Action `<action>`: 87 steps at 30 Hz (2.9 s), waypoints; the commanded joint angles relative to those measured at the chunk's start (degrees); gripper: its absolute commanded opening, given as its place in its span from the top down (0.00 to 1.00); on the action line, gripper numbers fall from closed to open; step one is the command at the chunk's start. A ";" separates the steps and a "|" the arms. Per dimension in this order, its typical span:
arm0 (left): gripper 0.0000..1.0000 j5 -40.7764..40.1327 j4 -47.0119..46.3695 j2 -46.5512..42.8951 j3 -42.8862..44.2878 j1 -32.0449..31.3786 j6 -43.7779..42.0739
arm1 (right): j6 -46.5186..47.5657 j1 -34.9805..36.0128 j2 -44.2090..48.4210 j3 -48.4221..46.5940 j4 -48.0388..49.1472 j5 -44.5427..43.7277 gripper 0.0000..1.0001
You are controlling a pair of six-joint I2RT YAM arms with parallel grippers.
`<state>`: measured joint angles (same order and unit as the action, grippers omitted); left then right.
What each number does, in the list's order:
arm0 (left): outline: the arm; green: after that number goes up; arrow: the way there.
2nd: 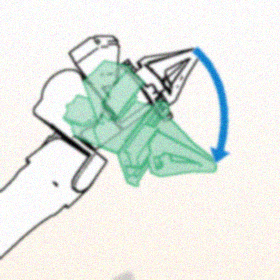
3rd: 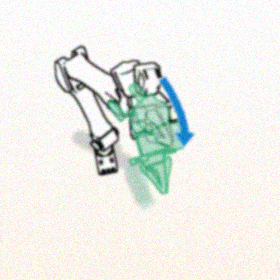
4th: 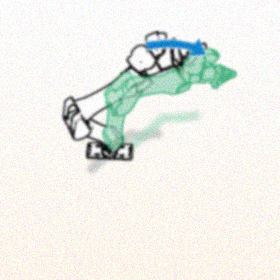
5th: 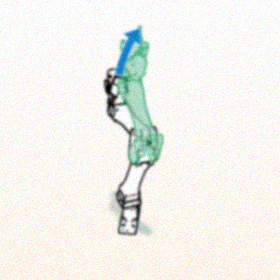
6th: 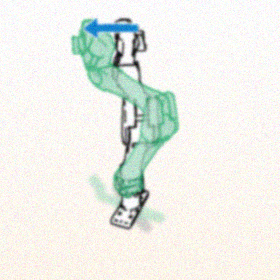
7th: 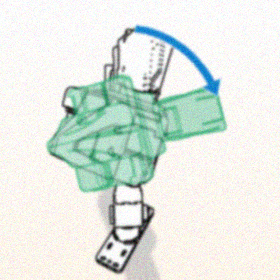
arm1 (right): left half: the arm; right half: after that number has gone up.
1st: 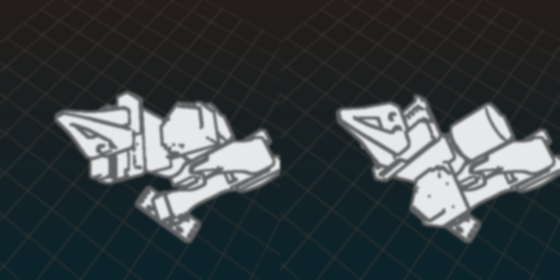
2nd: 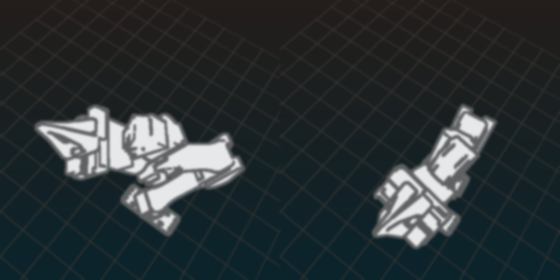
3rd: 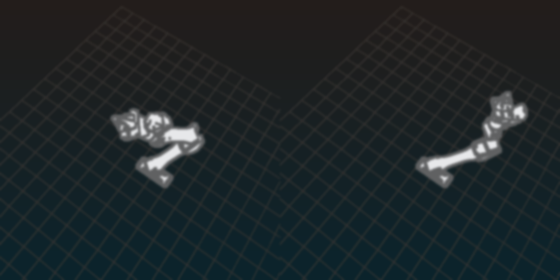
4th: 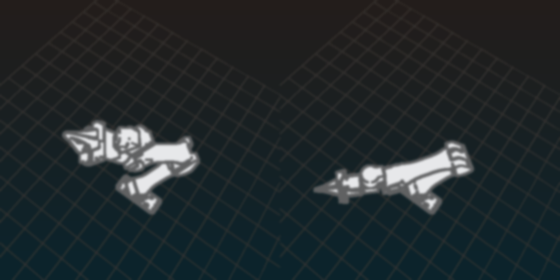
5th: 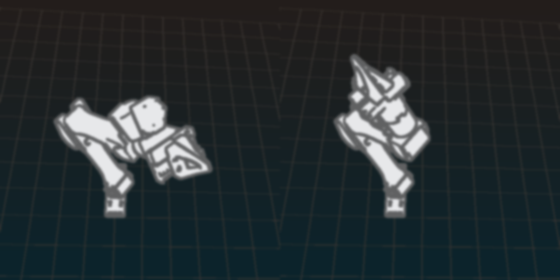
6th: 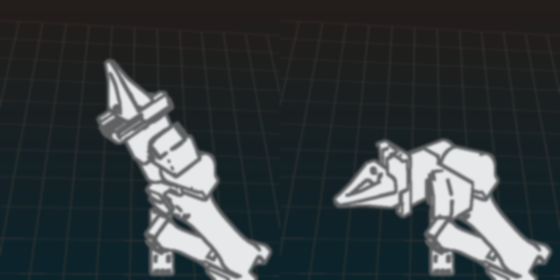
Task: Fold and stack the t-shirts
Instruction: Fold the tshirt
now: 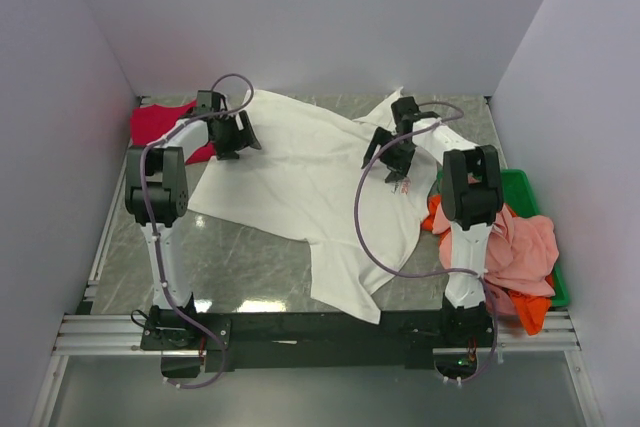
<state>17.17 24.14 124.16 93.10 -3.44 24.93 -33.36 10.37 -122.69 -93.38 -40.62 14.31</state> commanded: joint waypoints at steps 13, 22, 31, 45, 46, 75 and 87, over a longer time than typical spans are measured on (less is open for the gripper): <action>0.14 -8.01 0.82 -17.79 -6.25 1.24 1.88 | 3.30 -1.32 -6.07 -11.99 -3.59 0.11 0.15; 0.22 -16.99 3.72 -31.43 -28.13 10.38 0.83 | 3.13 -1.41 -4.05 -12.61 -2.36 1.69 0.16; 0.38 -19.28 3.55 -29.94 -31.75 12.76 -1.37 | 2.87 -1.32 -0.01 -9.63 -1.31 2.04 0.16; 0.49 -19.37 2.93 -28.71 -35.97 12.76 -0.06 | 3.22 -1.32 3.51 -5.41 -0.95 2.04 0.16; 0.50 -19.37 2.67 -28.71 -36.14 12.85 0.03 | 3.13 -1.14 3.60 -5.32 -0.86 2.04 0.16; 1.00 -13.48 0.73 -20.71 -33.86 12.93 -1.02 | -0.90 23.11 31.72 24.38 4.67 -6.21 0.16; 1.00 -16.99 -1.11 -30.46 -39.75 12.85 1.00 | -4.60 36.46 35.33 28.34 3.62 -8.41 0.19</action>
<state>1.26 21.74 96.88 55.72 9.61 25.19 -36.62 43.42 -89.43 -65.52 -37.65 7.05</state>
